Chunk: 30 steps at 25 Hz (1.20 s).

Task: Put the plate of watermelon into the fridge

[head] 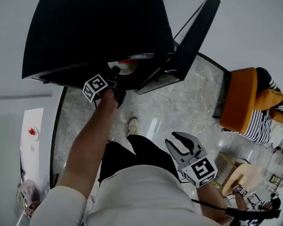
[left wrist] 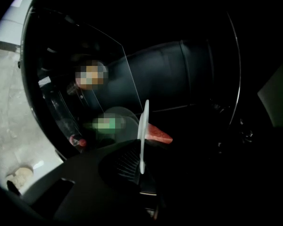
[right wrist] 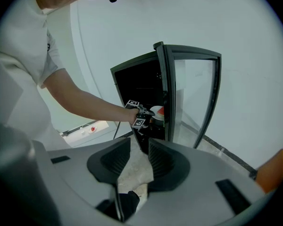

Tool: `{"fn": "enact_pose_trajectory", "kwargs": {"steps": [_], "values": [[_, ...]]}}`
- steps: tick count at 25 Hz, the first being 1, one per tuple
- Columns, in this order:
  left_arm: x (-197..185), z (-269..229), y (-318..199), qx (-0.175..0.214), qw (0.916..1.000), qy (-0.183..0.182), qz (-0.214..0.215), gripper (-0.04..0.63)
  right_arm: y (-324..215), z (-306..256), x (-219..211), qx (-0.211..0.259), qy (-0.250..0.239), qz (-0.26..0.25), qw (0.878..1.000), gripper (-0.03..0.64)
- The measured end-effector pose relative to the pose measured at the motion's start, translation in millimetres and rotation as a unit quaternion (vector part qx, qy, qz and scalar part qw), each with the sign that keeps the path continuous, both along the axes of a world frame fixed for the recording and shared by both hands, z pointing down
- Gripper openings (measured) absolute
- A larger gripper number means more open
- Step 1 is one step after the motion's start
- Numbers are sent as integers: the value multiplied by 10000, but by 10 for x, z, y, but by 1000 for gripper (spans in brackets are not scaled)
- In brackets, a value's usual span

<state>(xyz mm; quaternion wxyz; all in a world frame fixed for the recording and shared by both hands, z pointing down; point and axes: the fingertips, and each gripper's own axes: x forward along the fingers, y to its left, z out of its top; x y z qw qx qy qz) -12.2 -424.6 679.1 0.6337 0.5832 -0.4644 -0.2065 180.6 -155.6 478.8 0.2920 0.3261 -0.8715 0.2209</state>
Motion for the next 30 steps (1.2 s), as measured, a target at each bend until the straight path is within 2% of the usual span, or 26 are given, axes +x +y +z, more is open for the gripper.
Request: {"fn": "enact_pose_trajectory", "kwargs": {"steps": [3, 6, 11, 13, 18, 22, 26, 28, 30], "values": [[-1, 29, -35, -65, 9996, -259, 129, 21, -39, 14, -1, -9, -16, 6, 10000, 129], [-17, 48, -65, -223, 9969, -698, 293, 23, -53, 30, -2, -59, -41, 35, 10000, 129], [-39, 63, -126, -397, 9853, -1522, 663, 37, -105, 13, -25, -42, -21, -13, 10000, 129], [-46, 82, -145, -431, 9757, -1971, 859, 52, -120, 26, -28, -53, -21, -25, 10000, 129], [-66, 102, -186, -430, 9439, -3024, 1258, 100, -143, 41, -40, -71, -30, -34, 10000, 129], [-63, 108, -167, -471, 9251, -3472, 1462, 130, -128, 40, -51, -103, -35, -35, 9999, 129], [-145, 124, -205, -417, 9008, -4046, 1519, 156, -146, 17, -51, -87, -30, -25, 10000, 129], [-147, 137, -207, -408, 8945, -4174, 1549, 172, -150, 21, -37, -92, -20, -6, 10000, 129], [-147, 142, -204, -394, 8944, -4179, 1543, 172, -149, 29, -28, -87, -21, 26, 10000, 129]]}}
